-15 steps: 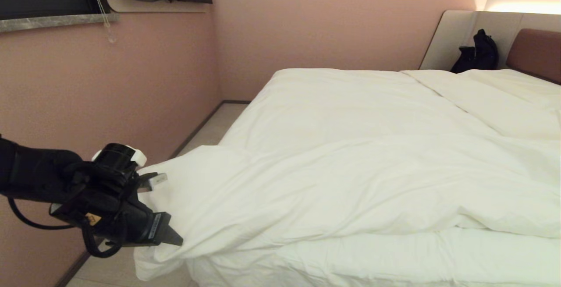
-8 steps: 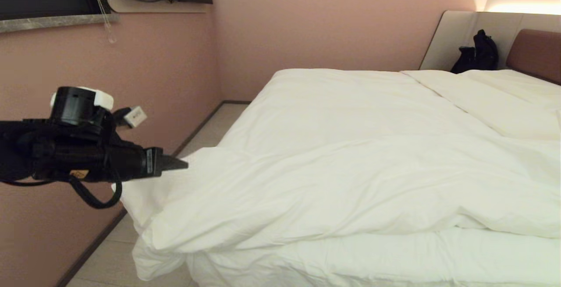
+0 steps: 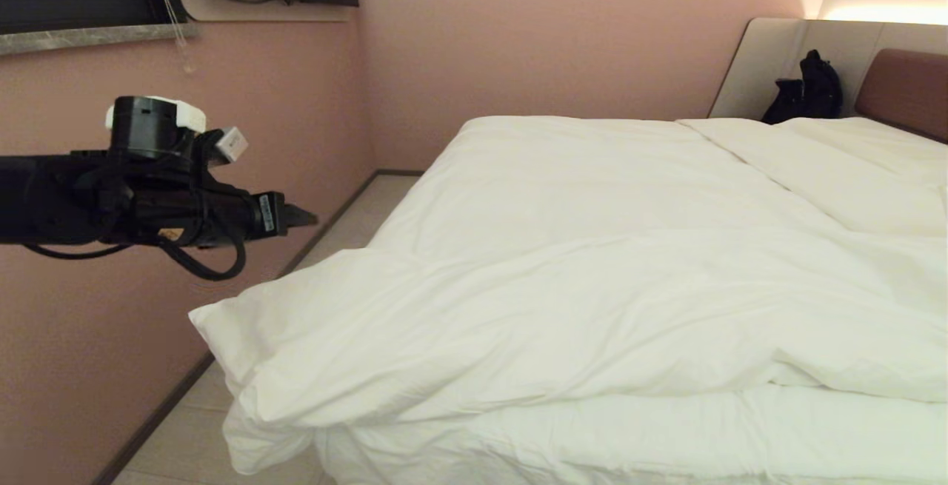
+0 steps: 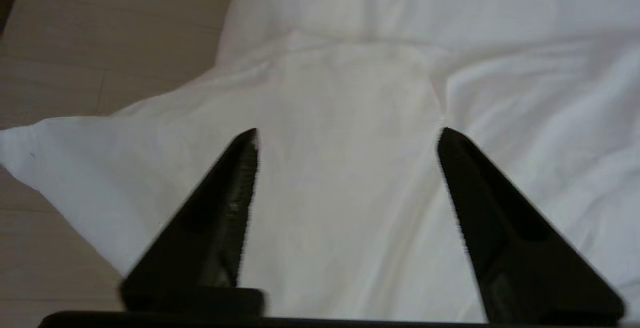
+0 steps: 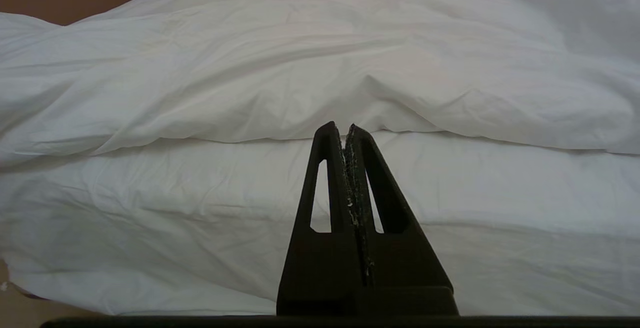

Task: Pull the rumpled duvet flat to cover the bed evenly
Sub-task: Flatten the corners of the folded blanket

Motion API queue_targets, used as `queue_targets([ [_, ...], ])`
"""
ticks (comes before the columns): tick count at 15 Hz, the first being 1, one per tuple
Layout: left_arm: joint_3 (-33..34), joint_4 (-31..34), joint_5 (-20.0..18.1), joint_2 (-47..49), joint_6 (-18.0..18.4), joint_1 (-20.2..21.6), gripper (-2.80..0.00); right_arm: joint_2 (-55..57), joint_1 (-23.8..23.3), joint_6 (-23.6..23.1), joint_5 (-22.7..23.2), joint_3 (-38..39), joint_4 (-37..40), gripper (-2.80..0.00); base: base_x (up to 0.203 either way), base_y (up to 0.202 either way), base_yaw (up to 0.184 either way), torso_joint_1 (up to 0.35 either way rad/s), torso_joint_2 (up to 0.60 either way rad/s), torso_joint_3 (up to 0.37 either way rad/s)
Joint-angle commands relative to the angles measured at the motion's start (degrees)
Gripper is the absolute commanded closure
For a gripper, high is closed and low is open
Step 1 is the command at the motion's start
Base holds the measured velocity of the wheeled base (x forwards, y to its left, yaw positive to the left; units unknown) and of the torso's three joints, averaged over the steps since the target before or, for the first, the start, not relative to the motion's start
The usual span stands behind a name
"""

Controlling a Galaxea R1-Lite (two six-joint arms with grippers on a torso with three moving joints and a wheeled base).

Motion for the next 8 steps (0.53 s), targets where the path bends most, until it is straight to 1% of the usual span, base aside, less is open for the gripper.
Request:
queue_targets([
  [1, -2.63, -0.03, 0.15, 2.81, -0.87, -0.01, 0.0, -0.02, 0.01, -0.01, -0.01, 0.0, -0.01, 0.0, 0.0, 0.0, 0.0, 0.0, 0.0, 0.0],
  [5, -7.86, -0.1, 0.17, 6.86, -1.64, 0.01, 0.0, -0.02, 0.01, -0.01, -0.01, 0.0, -0.02, 0.0, 0.0, 0.0, 0.0, 0.0, 0.0, 0.0],
  [8, -13.46, -0.02, 0.41, 10.38, -3.56, 0.48, 0.0, -0.02, 0.01, -0.01, -0.01, 0.0, -0.02, 0.0, 0.0, 0.0, 0.0, 0.0, 0.0, 0.0],
])
